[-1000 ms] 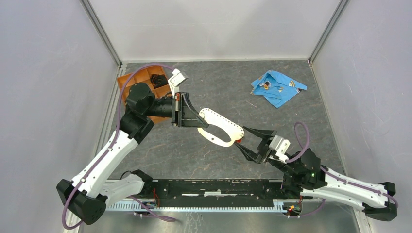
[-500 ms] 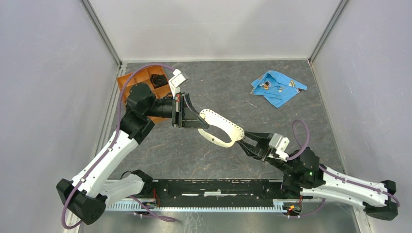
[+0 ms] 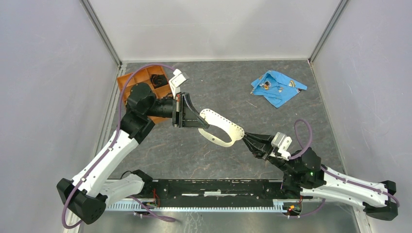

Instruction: Remove the keys from the keyring

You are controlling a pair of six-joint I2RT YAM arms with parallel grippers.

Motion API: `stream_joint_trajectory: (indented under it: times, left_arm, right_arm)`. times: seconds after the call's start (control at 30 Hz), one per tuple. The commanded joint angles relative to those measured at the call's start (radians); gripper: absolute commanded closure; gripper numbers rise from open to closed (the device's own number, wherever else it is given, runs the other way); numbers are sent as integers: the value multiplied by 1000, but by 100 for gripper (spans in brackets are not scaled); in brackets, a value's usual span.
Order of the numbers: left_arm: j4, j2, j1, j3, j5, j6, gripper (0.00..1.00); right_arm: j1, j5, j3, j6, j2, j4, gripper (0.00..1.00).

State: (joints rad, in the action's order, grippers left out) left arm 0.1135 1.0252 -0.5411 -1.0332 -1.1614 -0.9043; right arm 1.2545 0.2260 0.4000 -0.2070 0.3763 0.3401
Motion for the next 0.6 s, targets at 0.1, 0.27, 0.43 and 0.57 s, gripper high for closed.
stream_joint_trajectory:
  times: [0.1, 0.27, 0.43, 0.57]
  left_arm:
    - [-38, -8, -3, 4, 11, 129, 98]
    - [21, 6, 2, 70, -1, 120, 98]
    - [87, 22, 23, 115, -16, 100, 98]
    - [110, 31, 37, 124, -17, 93, 98]
  right_arm:
    - [-1, 103, 59, -43, -4, -101, 91]
    - [-2, 118, 125, -82, -2, -211, 98]
    - [0, 106, 175, -115, 7, -288, 99]
    - [-1, 77, 220, -130, 54, -363, 99]
